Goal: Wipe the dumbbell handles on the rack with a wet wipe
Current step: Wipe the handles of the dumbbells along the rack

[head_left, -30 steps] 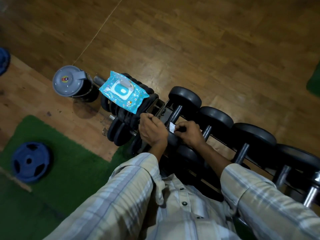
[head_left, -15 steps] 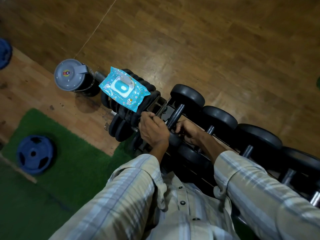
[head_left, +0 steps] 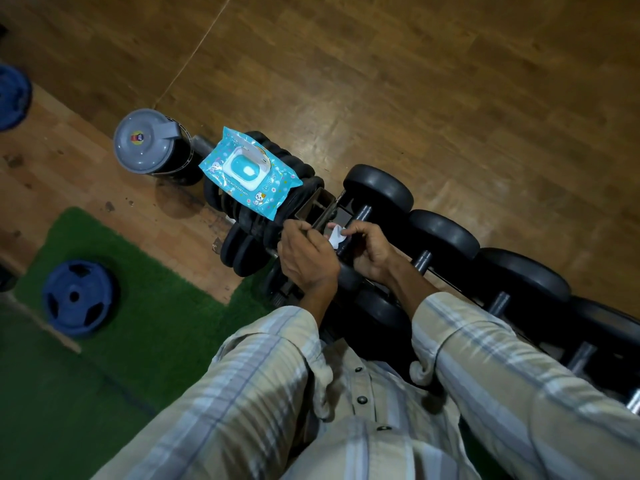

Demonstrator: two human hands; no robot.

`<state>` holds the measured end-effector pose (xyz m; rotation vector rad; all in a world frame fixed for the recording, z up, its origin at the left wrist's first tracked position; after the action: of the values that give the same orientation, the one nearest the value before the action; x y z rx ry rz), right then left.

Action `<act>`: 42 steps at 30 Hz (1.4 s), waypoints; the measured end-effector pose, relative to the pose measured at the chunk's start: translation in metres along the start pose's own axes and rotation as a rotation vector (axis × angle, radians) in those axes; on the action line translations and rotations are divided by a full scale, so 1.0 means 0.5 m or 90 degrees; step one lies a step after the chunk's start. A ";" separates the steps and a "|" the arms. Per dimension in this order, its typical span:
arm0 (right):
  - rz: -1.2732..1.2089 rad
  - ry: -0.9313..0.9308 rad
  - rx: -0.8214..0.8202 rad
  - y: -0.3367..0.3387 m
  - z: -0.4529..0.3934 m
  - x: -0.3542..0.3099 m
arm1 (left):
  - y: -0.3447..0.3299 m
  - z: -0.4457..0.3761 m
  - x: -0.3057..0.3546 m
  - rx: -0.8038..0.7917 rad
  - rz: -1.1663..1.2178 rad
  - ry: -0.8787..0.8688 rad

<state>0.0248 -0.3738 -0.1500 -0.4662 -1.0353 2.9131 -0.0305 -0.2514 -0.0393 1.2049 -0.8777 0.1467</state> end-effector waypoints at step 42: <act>0.797 0.481 0.602 -0.008 0.166 -0.185 | 0.000 0.001 -0.002 -0.007 -0.009 0.025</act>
<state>0.0893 -0.4321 -0.0610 -2.3717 1.0466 2.8138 -0.0315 -0.2517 -0.0398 1.1943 -0.8348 0.1535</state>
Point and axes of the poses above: each hand's wrist, its own z-axis away from the middle knuckle, its own y-axis out of the back of the hand, x = y × z, the point moved 10 cm from there along -z, towards the middle knuckle, and after that the axes turned 8 degrees about -x, right-handed, at the moved point
